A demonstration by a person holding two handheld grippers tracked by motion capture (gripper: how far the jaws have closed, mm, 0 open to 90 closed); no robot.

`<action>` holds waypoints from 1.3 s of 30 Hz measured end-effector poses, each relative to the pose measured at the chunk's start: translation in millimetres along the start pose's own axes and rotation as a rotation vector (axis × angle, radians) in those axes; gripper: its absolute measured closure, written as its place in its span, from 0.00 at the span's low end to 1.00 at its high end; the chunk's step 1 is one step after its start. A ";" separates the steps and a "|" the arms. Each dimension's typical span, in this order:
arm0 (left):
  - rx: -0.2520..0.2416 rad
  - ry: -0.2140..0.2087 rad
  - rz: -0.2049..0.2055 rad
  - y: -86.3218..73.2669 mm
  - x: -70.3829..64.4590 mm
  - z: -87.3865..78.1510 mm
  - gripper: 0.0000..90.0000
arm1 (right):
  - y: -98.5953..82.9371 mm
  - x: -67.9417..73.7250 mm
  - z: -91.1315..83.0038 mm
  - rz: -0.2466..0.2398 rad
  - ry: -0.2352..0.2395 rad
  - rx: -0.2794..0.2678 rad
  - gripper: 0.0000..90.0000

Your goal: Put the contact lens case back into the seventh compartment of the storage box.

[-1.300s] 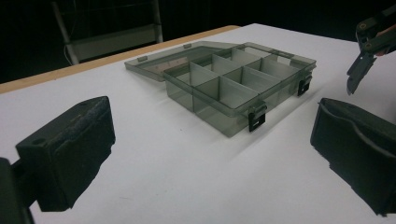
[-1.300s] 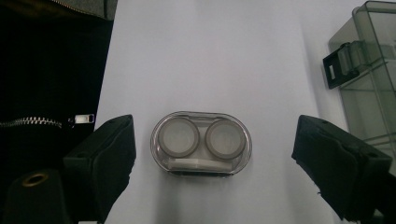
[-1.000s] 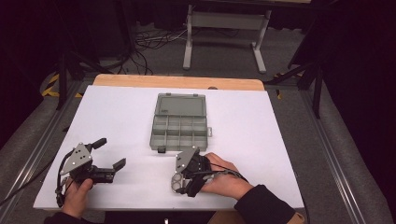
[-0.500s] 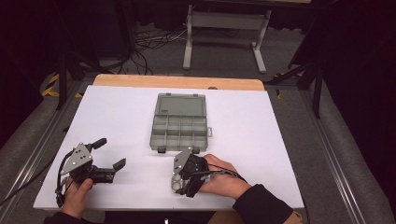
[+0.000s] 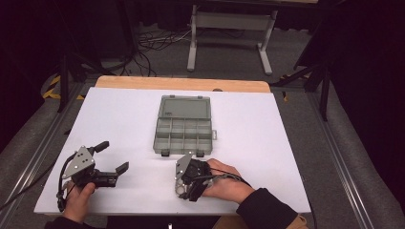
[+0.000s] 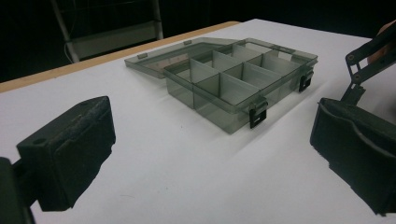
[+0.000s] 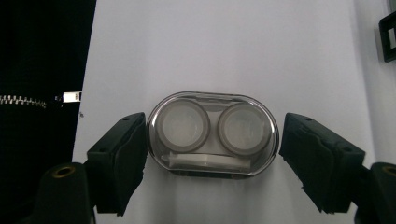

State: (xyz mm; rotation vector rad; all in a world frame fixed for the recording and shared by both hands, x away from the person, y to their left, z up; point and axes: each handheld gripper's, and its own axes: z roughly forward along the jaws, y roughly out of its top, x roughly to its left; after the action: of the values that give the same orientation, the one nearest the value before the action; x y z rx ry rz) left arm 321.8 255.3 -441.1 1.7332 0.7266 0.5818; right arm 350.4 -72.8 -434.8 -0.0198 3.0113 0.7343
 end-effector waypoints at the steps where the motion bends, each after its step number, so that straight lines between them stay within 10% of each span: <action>1: 0.001 0.000 0.000 0.0 -0.1 0.0 0.01 | 0.1 -0.2 0.3 -0.004 0.002 0.002 0.27; 39: -0.003 -0.003 -0.001 0.2 0.2 -0.5 0.01 | 5.2 3.1 -18.2 -0.043 -0.050 -0.060 0.30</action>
State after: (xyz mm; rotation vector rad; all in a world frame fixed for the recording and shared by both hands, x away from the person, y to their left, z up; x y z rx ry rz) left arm 321.6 255.7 -440.8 1.7305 0.7238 0.5794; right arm 346.5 -76.6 -416.4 -0.0675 2.9307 0.8087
